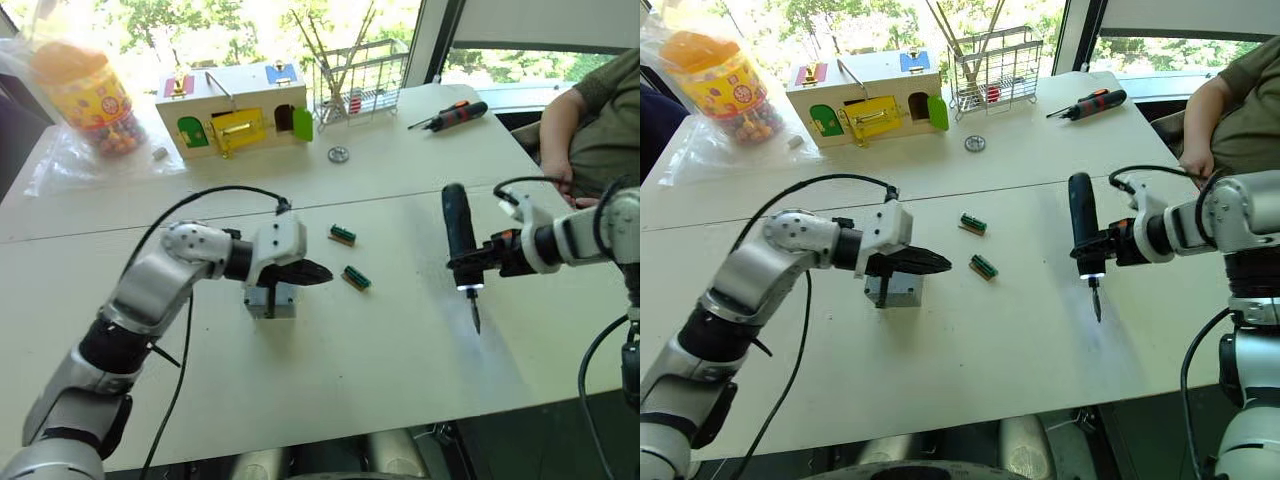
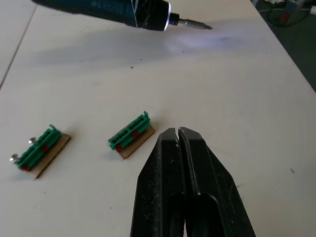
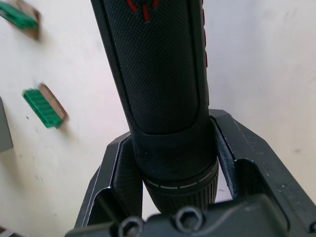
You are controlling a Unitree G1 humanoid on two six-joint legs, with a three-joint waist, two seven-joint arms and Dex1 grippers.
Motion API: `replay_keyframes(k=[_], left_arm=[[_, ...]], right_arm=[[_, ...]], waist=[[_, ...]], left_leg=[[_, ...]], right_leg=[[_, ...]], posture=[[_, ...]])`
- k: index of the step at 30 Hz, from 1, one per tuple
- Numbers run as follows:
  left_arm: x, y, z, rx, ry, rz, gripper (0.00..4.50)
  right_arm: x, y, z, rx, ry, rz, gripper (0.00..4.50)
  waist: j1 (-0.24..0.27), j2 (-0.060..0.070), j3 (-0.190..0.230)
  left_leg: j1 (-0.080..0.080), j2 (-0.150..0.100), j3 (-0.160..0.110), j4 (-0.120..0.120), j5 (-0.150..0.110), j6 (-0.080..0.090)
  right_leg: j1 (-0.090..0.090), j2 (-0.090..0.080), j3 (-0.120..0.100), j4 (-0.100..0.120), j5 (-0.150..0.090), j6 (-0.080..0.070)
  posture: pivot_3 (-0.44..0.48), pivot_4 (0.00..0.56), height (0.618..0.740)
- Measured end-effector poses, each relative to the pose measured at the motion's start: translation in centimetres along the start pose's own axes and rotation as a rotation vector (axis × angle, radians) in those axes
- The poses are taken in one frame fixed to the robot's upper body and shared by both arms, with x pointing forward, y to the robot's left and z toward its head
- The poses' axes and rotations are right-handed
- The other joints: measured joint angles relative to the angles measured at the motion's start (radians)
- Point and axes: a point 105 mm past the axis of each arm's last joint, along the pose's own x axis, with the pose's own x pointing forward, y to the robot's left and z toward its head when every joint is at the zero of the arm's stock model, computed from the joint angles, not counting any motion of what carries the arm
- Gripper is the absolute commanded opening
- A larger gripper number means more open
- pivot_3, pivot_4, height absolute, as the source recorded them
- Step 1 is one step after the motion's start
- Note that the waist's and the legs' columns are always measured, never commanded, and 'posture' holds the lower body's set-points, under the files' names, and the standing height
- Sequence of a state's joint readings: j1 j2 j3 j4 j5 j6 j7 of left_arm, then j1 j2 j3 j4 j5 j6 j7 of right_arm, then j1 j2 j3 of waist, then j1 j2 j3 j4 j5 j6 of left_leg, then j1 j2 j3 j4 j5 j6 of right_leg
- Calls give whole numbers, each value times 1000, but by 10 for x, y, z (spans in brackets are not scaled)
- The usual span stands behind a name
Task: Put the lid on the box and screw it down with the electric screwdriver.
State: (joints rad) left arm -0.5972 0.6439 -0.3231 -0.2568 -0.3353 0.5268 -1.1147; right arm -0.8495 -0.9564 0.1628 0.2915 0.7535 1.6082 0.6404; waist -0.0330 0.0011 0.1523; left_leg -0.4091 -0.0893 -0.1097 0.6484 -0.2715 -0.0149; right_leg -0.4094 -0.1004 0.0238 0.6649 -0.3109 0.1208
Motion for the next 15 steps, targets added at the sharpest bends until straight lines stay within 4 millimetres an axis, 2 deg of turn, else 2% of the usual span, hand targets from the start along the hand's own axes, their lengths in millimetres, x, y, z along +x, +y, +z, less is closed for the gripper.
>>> replay_keyframes(k=[11, 13, 15], left_arm=[[2, -9, -5, -16, -1, 10, 0], [1, -8, -6, -19, 1, 22, 0], [-1, -7, -8, -32, 0, 44, 0]], right_arm=[[13, -3, 8, -5, 78, -11, 1724], [13, -3, 7, -26, 88, -12, 2744], [13, -1, 7, -59, 94, 4, 3414]], waist=[[7, 0, 1], [11, 0, 1], [13, 0, 1]], left_leg=[[-1, -1, 0, 2, 0, 0], [0, -1, 0, 2, 0, 0], [0, -1, -1, 3, 0, 0]], right_leg=[[0, -1, 0, 0, 0, 0], [0, -1, 0, 0, 0, 0], [1, 0, 0, 0, 0, 0]], posture=[[0, 150, 740], [0, 150, 740], [0, 150, 740]])
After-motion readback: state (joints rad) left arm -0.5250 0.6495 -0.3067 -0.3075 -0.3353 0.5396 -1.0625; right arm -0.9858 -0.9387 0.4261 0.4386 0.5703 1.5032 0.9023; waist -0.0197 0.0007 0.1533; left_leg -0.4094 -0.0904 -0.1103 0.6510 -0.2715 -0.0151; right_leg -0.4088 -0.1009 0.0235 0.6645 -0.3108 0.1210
